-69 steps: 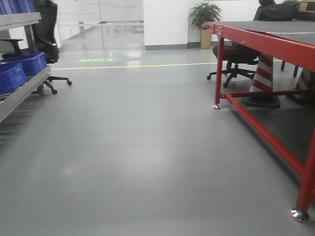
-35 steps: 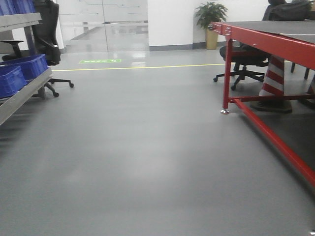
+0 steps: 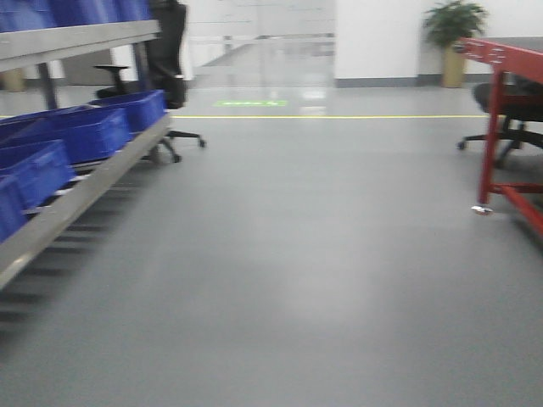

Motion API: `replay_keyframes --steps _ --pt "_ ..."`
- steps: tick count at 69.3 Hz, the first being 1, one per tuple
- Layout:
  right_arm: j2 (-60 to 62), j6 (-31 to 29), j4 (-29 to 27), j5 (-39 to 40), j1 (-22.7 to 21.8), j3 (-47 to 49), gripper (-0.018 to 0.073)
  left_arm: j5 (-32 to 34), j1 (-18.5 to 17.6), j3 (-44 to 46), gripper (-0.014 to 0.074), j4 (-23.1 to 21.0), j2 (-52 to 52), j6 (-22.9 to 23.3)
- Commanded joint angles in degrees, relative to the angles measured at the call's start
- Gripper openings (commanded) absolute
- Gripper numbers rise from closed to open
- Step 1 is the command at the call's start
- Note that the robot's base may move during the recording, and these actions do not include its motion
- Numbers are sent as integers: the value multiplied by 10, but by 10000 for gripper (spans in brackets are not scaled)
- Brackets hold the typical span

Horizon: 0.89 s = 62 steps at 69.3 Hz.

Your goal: Move two blue bins to right shelf middle

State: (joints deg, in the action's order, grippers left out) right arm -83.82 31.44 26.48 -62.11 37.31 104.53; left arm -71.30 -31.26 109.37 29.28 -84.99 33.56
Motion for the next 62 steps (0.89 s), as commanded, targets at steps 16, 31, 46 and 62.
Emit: replay_keyframes --steps 16,31,46,62 --pt "4 -1 15 26 0 8 -162 19 -6 7 -111 9 8 0" --pt "4 -1 15 26 0 8 -162 19 -6 7 -111 9 8 0" --pt "4 -1 15 26 0 8 -162 19 -6 7 -111 9 8 0" --pt "4 -1 15 26 0 8 -162 19 -6 7 -111 9 8 0"
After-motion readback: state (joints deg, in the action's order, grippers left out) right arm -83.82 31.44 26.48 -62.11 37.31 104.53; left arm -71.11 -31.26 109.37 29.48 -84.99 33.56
